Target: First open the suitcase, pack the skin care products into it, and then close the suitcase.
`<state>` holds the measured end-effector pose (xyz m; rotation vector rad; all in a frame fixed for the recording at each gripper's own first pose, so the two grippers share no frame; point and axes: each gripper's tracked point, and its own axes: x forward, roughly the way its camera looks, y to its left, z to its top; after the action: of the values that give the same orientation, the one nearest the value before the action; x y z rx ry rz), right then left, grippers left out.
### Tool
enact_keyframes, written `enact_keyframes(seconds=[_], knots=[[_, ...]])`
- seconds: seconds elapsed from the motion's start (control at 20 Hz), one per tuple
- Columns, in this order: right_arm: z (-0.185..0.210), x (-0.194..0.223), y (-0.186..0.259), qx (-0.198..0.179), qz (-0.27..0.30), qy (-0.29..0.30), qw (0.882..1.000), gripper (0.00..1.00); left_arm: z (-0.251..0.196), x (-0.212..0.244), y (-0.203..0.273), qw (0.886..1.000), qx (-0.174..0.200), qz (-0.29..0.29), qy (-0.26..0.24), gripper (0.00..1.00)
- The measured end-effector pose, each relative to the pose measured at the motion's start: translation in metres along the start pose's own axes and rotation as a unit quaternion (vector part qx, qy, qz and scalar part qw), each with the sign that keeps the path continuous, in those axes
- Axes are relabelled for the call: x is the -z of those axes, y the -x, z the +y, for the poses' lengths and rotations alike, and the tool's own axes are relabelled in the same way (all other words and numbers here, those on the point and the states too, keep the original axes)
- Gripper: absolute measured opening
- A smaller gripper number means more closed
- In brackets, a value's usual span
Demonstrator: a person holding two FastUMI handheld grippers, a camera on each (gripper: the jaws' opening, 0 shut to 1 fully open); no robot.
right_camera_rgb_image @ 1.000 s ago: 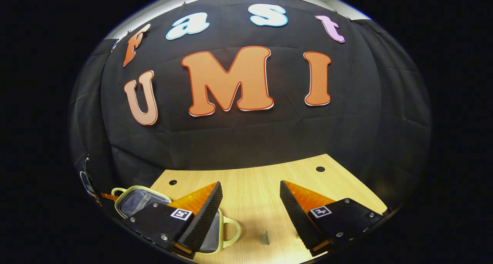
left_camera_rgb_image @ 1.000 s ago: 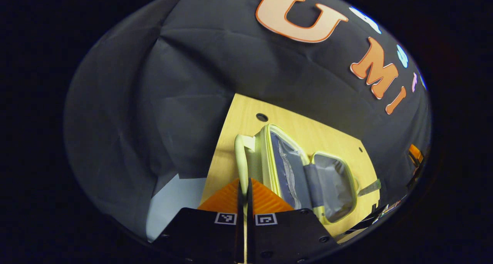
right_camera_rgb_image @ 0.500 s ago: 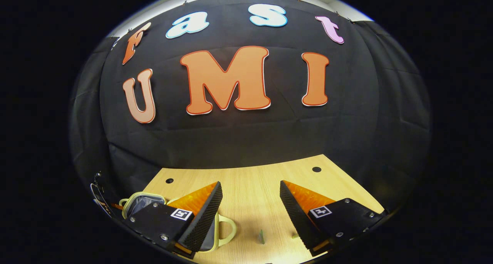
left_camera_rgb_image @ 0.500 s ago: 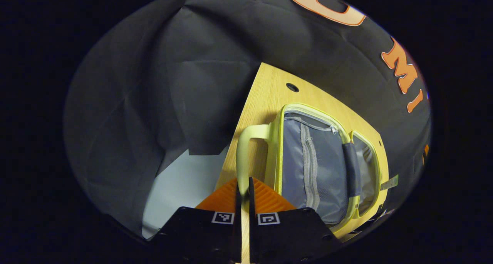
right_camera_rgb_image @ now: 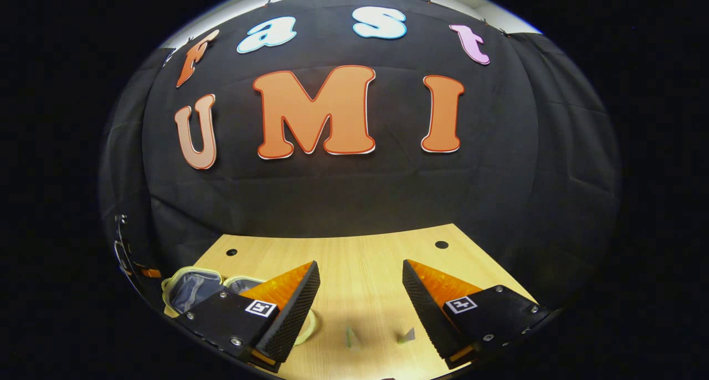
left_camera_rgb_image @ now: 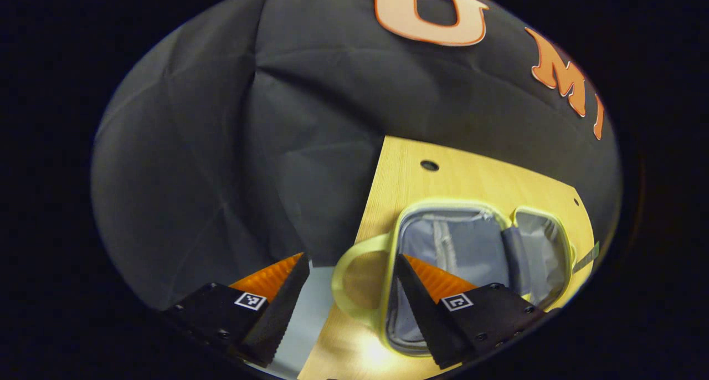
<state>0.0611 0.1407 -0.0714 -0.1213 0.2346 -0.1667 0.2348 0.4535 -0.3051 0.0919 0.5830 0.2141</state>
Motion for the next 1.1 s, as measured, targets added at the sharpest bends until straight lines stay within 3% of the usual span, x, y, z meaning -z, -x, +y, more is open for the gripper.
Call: enact_keyframes(seconds=[0.25,0.5,0.7,0.9,1.1], knots=[[-0.026,0.008,-0.002,-0.008,0.000,-0.002,1.000,0.95,-0.068,-0.069,0.072,0.994,-0.019,-0.105,-0.018,0.98],[-0.056,0.019,0.000,-0.026,0.007,0.007,1.000,0.95,-0.176,-0.101,0.133,0.984,0.012,-0.174,-0.022,0.98],[-0.082,0.031,0.007,-0.047,0.013,0.009,0.999,0.95,-0.299,-0.083,0.161,0.979,0.077,-0.188,-0.020,0.98],[-0.117,0.047,0.012,-0.059,0.028,0.019,0.998,0.95,-0.407,-0.056,0.173,0.977,0.103,-0.184,-0.037,0.98],[-0.149,0.059,0.015,-0.064,0.037,0.027,0.997,0.95,-0.509,-0.027,0.178,0.970,0.165,-0.178,-0.022,0.98]])
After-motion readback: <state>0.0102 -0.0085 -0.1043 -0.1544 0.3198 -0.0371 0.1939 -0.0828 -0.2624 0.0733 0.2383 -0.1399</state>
